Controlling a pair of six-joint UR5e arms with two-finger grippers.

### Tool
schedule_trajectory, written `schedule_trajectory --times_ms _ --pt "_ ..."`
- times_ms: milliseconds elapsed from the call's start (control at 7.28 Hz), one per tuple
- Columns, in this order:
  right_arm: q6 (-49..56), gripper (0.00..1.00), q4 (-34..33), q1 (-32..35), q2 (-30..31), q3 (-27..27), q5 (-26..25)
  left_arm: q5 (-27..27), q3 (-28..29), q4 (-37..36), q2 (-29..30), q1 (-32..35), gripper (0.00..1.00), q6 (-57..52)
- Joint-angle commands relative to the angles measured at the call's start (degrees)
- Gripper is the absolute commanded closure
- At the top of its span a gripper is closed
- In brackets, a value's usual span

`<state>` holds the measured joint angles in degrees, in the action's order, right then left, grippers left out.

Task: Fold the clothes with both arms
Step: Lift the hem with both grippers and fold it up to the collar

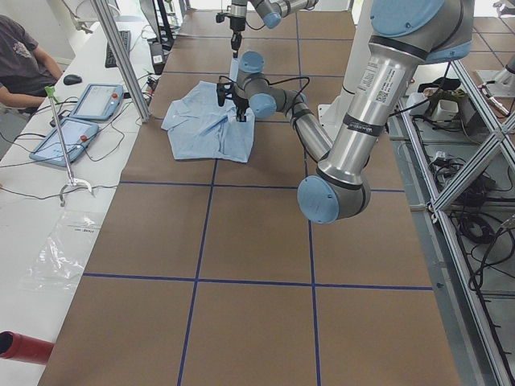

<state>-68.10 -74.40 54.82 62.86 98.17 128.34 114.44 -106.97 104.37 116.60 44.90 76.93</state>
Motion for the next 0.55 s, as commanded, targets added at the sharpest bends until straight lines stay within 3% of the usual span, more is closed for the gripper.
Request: schedule_trajectory --times_ms 0,412 --pt "1.22 1.00 0.13 2.57 -7.98 -10.85 0.42 0.00 10.33 2.58 8.16 2.46 1.00 0.24" --pt "3.76 1.00 0.22 3.98 -13.72 -22.64 0.33 -0.18 32.01 20.19 12.85 7.47 1.00 0.33"
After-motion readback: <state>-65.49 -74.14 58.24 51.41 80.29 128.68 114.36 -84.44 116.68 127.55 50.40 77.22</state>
